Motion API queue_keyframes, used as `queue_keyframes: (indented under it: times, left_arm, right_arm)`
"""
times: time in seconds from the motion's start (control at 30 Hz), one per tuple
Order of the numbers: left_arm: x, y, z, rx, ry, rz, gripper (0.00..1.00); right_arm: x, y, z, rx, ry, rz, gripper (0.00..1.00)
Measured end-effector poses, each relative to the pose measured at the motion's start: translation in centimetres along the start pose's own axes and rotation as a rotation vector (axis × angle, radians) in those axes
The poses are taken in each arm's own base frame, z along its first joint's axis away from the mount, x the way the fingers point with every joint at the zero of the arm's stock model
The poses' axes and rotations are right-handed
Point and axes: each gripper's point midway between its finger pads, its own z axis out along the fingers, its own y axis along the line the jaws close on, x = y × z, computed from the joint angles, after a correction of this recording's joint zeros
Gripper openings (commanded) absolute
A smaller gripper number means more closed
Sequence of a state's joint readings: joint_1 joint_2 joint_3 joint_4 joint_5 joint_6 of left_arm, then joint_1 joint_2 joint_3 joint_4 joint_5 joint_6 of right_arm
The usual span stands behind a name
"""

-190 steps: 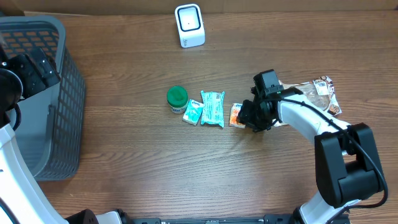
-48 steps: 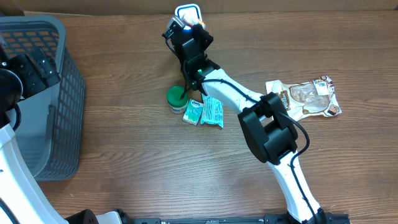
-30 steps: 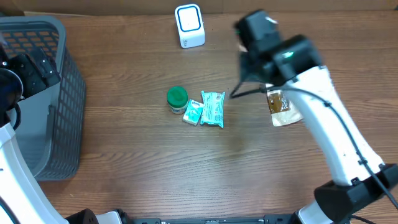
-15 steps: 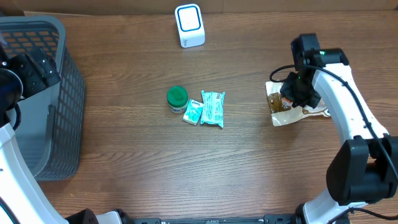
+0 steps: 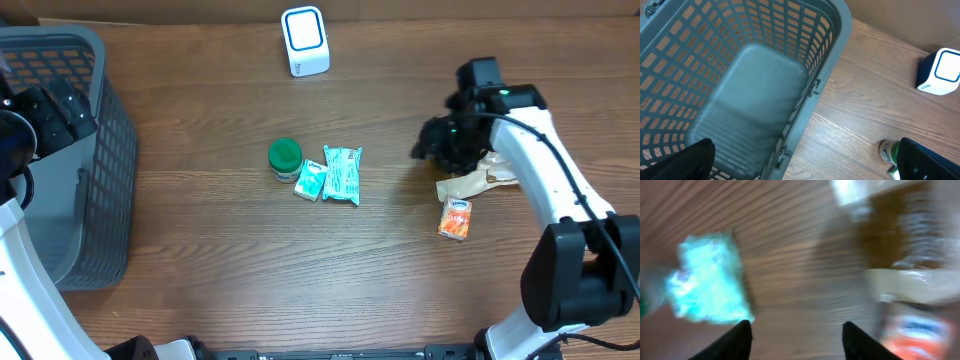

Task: Scan the item barcode
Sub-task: 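Reach left and grasp the green wipes pack with right gripper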

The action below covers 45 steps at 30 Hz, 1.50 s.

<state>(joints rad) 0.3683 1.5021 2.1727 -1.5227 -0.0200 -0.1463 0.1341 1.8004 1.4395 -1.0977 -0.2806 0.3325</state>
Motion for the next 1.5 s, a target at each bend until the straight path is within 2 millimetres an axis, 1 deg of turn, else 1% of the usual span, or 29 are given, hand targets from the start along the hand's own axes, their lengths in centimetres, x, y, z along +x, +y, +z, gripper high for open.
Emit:
queue_keyframes:
  times: [0.07, 0.1, 0.13, 0.17, 0.2, 0.27, 0.33, 0.43, 0.57, 0.7, 0.77, 1.0, 1.2, 1.4, 1.5]
  left_arm:
    - [0.0, 0.0, 0.0, 0.000, 0.000, 0.000, 1.00]
    - [0.0, 0.0, 0.0, 0.000, 0.000, 0.000, 1.00]
    - [0.0, 0.0, 0.0, 0.000, 0.000, 0.000, 1.00]
    - [0.0, 0.0, 0.0, 0.000, 0.000, 0.000, 1.00]
    - [0.0, 0.0, 0.0, 0.000, 0.000, 0.000, 0.99]
    - [0.0, 0.0, 0.0, 0.000, 0.000, 0.000, 1.00]
    - [0.0, 0.0, 0.0, 0.000, 0.000, 0.000, 0.99]
    - [0.0, 0.0, 0.0, 0.000, 0.000, 0.000, 1.00]
    - [0.0, 0.0, 0.0, 0.000, 0.000, 0.000, 0.99]
    - [0.0, 0.0, 0.0, 0.000, 0.000, 0.000, 1.00]
    - [0.0, 0.0, 0.0, 0.000, 0.000, 0.000, 1.00]
    - [0.0, 0.0, 0.0, 0.000, 0.000, 0.000, 1.00]
    - [0.0, 0.0, 0.0, 0.000, 0.000, 0.000, 1.00]
    - [0.0, 0.0, 0.0, 0.000, 0.000, 0.000, 1.00]
    - [0.0, 0.0, 0.0, 0.000, 0.000, 0.000, 1.00]
  right_arm:
    - [0.6, 2.6, 0.5, -0.055, 0.003, -0.073, 0.15]
    - [0.8, 4.2, 0.8, -0.086, -0.005, -0.118, 0.09]
    - [0.9, 5.2, 1.0, -0.104, -0.011, -0.132, 0.04]
    - [1.2, 6.7, 1.5, -0.130, -0.023, -0.162, 0.04]
    - [1.6, 7.7, 2.0, -0.147, -0.025, -0.178, 0.04]
    - [2.9, 9.6, 3.5, -0.181, -0.022, -0.203, 0.04]
    - [4.5, 10.8, 5.1, -0.204, -0.006, -0.211, 0.04]
    - [6.4, 11.9, 7.1, -0.231, 0.008, -0.201, 0.04]
    - [8.0, 13.0, 8.7, -0.260, 0.009, -0.196, 0.04]
    - [8.7, 14.0, 9.1, -0.284, 0.001, -0.210, 0.04]
    - [8.8, 14.2, 9.2, -0.281, -0.003, -0.212, 0.04]
    - [7.7, 13.5, 9.7, -0.242, -0.068, -0.184, 0.04]
    - [7.1, 13.5, 10.3, -0.253, -0.106, -0.182, 0.04]
    - [7.1, 13.9, 11.6, -0.257, -0.107, -0.202, 0.04]
    - [7.5, 13.6, 12.3, -0.243, -0.088, -0.213, 0.04]
